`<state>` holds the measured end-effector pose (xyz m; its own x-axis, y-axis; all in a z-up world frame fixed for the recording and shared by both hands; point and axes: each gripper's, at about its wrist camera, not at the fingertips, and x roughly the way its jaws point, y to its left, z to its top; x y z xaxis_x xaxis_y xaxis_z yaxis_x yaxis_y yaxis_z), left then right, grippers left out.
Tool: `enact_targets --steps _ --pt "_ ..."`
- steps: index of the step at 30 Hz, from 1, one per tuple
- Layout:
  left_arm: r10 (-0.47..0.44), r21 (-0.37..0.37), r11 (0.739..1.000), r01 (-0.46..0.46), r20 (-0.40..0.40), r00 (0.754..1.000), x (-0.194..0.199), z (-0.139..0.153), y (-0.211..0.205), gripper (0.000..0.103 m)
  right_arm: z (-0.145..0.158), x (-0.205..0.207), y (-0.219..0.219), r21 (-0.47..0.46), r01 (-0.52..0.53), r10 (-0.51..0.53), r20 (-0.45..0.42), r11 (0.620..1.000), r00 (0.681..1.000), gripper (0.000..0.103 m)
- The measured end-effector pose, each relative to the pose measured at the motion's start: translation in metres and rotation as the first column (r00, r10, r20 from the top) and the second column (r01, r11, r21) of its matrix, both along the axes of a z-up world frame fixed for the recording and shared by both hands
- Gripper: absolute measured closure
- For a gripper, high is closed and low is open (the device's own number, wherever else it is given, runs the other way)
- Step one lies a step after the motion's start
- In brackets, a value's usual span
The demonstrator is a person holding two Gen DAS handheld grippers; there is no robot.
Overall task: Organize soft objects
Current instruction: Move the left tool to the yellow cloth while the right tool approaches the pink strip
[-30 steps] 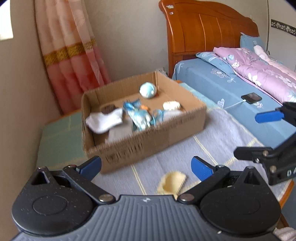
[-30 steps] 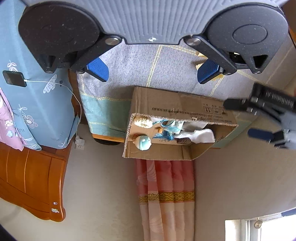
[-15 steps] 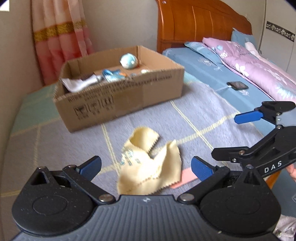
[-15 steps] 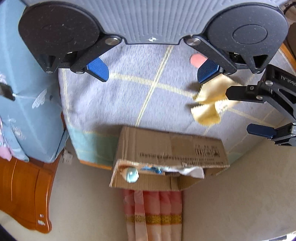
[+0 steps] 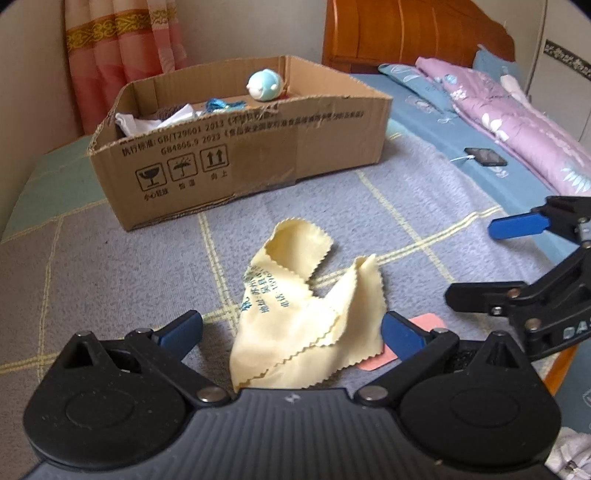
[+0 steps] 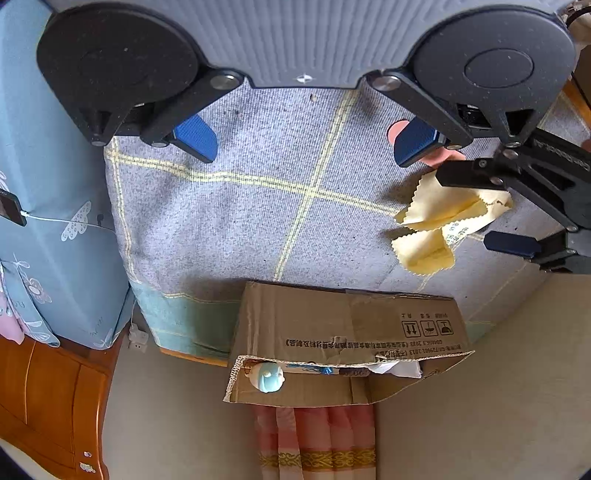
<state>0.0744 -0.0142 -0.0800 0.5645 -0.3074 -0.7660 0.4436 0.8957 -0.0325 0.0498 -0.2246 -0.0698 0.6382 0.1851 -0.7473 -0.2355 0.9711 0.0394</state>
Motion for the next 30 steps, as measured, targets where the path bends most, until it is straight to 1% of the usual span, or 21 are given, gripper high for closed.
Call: enact_targets --steps 2,6,12,16,19,21,23,25,27,29,30 --pt "0.013 0.026 1.0 -0.013 0.018 1.0 0.001 -0.001 -0.001 0.0 -0.001 0.001 0.0 0.004 0.001 -0.001 -0.003 1.0 1.0 0.0" --pt "0.079 0.022 0.997 -0.079 0.022 0.997 0.008 -0.002 0.006 0.0 -0.002 0.002 0.0 0.0 0.0 0.0 -0.008 1.0 1.0 0.0" --pt "0.193 0.033 0.98 -0.194 0.033 0.981 0.015 -0.002 0.02 0.0 -0.003 0.004 0.0 0.004 0.003 -0.002 -0.014 1.0 1.0 0.0" --pt "0.175 0.051 0.983 -0.178 0.047 0.983 0.01 0.002 0.02 0.002 -0.004 0.003 0.001 0.005 -0.004 0.004 -0.016 1.0 1.0 0.0" --pt "0.107 0.041 0.993 -0.109 0.052 0.993 0.004 0.005 0.017 0.004 -0.003 0.002 0.002 0.009 -0.011 0.011 -0.015 1.0 1.0 0.0" --pt "0.058 0.029 0.998 -0.059 0.043 0.997 0.004 0.006 0.014 0.008 -0.003 0.002 0.002 0.011 -0.012 0.012 -0.015 1.0 1.0 0.0" --pt "0.024 0.034 0.999 -0.024 0.026 0.999 0.005 0.004 0.009 0.02 -0.004 0.002 0.002 0.012 -0.011 0.011 -0.015 1.0 1.0 0.0" --pt "0.018 0.012 1.0 -0.018 0.02 1.0 0.007 0.004 0.007 0.026 -0.004 0.002 0.002 0.015 -0.009 0.009 -0.017 1.0 1.0 0.0" --pt "0.015 0.009 1.0 -0.015 0.026 1.0 0.008 0.005 0.007 0.032 -0.004 0.002 0.002 0.016 -0.011 0.012 -0.017 1.0 1.0 0.0" --pt "0.006 0.005 1.0 -0.007 0.031 1.0 0.009 0.007 0.006 0.043 -0.004 0.001 0.003 0.017 -0.02 0.02 -0.015 1.0 1.0 0.0" --pt "0.0 0.002 1.0 0.0 0.031 1.0 0.009 0.007 0.007 0.046 -0.004 0.0 0.003 0.018 -0.024 0.025 -0.016 1.0 1.0 0.0"
